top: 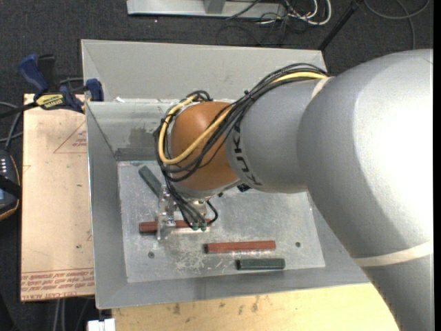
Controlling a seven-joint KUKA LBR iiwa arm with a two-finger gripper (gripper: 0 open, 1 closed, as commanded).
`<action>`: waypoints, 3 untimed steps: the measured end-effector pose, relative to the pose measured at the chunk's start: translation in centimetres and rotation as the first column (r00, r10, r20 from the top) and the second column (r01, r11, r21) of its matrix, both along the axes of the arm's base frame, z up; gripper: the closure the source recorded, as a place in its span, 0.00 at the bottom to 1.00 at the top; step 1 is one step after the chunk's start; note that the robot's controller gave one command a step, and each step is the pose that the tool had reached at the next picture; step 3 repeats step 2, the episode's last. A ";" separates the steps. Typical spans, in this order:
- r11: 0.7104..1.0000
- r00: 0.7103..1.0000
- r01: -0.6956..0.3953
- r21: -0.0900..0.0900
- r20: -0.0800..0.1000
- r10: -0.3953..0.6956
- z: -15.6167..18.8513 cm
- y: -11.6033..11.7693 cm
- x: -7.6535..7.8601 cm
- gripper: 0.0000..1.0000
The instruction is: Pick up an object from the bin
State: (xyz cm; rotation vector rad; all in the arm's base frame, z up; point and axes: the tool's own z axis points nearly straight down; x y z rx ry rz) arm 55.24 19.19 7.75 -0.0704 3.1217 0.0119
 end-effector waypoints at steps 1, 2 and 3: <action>1.000 1.000 0.000 0.000 0.000 0.000 0.0 0.0 0.0 1.00; 1.000 1.000 0.009 -0.004 -0.012 -0.009 16.8 0.1 -2.9 1.00; 1.000 1.000 0.009 -0.004 -0.012 -0.009 16.8 0.1 -2.9 1.00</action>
Offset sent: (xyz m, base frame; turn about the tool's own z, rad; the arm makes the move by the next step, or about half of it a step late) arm -0.0307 -0.0001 0.1652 0.0101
